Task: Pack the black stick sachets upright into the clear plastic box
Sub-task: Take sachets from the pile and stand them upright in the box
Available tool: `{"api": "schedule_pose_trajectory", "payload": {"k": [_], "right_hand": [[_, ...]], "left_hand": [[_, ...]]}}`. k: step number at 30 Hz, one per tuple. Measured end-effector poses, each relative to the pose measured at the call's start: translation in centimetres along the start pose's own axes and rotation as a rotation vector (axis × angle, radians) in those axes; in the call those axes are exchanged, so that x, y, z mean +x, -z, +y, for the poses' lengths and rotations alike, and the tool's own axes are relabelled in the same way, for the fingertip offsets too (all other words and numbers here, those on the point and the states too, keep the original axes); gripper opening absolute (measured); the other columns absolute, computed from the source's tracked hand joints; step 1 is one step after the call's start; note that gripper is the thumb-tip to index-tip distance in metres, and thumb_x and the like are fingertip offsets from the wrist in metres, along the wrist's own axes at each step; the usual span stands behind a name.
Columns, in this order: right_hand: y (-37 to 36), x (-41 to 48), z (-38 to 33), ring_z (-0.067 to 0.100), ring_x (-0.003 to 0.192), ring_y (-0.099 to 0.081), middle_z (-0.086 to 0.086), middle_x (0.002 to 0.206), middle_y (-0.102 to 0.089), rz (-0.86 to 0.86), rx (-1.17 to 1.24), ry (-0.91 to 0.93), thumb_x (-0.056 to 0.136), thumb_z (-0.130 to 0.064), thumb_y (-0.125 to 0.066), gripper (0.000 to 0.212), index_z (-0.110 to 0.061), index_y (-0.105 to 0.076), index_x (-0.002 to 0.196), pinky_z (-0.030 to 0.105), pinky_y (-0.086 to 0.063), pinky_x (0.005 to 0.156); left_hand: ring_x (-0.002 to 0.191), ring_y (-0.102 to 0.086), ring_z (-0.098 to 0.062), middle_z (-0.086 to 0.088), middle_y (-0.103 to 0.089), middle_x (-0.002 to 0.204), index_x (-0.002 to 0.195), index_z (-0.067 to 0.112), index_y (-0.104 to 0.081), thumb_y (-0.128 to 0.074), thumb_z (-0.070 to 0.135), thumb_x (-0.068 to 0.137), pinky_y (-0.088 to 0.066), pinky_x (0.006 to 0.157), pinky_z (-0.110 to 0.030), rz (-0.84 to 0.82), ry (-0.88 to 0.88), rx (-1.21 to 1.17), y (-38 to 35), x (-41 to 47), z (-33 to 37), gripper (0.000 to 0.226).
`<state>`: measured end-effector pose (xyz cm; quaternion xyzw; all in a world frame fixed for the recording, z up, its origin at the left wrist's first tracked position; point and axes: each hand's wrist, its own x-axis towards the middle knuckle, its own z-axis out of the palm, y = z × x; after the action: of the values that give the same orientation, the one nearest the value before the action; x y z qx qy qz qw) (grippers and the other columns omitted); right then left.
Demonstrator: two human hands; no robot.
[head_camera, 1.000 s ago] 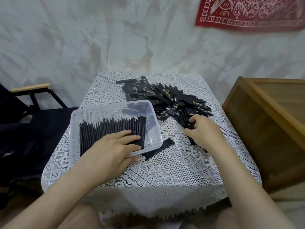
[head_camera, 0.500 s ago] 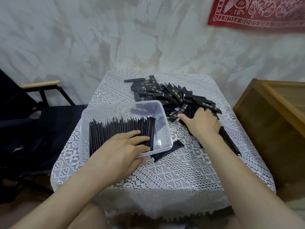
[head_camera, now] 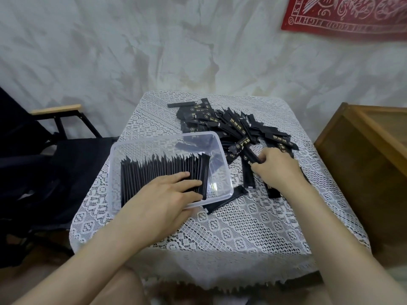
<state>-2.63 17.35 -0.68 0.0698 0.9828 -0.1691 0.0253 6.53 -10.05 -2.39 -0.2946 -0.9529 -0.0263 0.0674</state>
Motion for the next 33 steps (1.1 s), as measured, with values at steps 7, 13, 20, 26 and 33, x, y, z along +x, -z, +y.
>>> {"api": "schedule_pose_trajectory", "payload": {"k": [7, 13, 20, 26, 33], "right_hand": [[-1.0, 0.3, -0.9, 0.034, 0.087, -0.062, 0.006, 0.085, -0.064, -0.002, 0.002, -0.014, 0.094, -0.045, -0.063, 0.032, -0.014, -0.058, 0.089, 0.037, -0.048, 0.071], [-1.2, 0.2, -1.2, 0.034, 0.088, -0.06, 0.005, 0.089, -0.064, 0.034, 0.032, -0.008, 0.092, -0.055, -0.062, 0.039, -0.016, -0.059, 0.094, 0.037, -0.045, 0.07], [-1.5, -0.3, -1.0, 0.034, 0.087, -0.063, 0.006, 0.084, -0.067, 0.036, 0.006, 0.021, 0.097, -0.035, -0.062, 0.017, -0.018, -0.061, 0.097, 0.037, -0.047, 0.07], [-0.4, -1.1, -1.4, 0.022, 0.081, -0.064, -0.003, 0.079, -0.069, -0.082, 0.21, 0.037, 0.09, -0.041, -0.073, 0.024, -0.02, -0.062, 0.088, 0.033, -0.045, 0.07], [-1.2, -1.8, -2.0, 0.026, 0.083, -0.064, 0.0, 0.083, -0.066, -0.08, 0.114, 0.034, 0.09, -0.05, -0.07, 0.037, -0.015, -0.062, 0.096, 0.037, -0.052, 0.073]], "left_hand": [[0.141, -0.044, -0.015, 0.012, -0.055, 0.145, 0.127, 0.035, -0.067, -0.033, 0.056, 0.096, -0.04, 0.113, -0.036, -0.024, -0.002, -0.011, 0.0, 0.0, -0.2, 0.051], [0.144, -0.04, -0.015, 0.012, -0.052, 0.148, 0.13, 0.035, -0.065, -0.042, 0.053, 0.097, -0.036, 0.116, -0.036, -0.038, -0.001, -0.006, 0.0, 0.0, -0.1, 0.044], [0.141, -0.045, -0.017, 0.011, -0.056, 0.144, 0.126, 0.035, -0.068, -0.046, 0.052, 0.096, -0.042, 0.112, -0.038, -0.01, 0.0, -0.005, -0.1, -0.1, -0.1, 0.04], [0.141, -0.045, -0.017, 0.011, -0.056, 0.144, 0.126, 0.035, -0.068, -0.037, 0.054, 0.095, -0.044, 0.112, -0.04, -0.003, -0.002, -0.016, -0.2, 0.0, 0.0, 0.047], [0.144, -0.041, -0.016, 0.011, -0.053, 0.147, 0.128, 0.034, -0.066, -0.043, 0.053, 0.097, -0.042, 0.112, -0.042, -0.023, 0.002, -0.025, -0.3, 0.0, -0.1, 0.043]]}}
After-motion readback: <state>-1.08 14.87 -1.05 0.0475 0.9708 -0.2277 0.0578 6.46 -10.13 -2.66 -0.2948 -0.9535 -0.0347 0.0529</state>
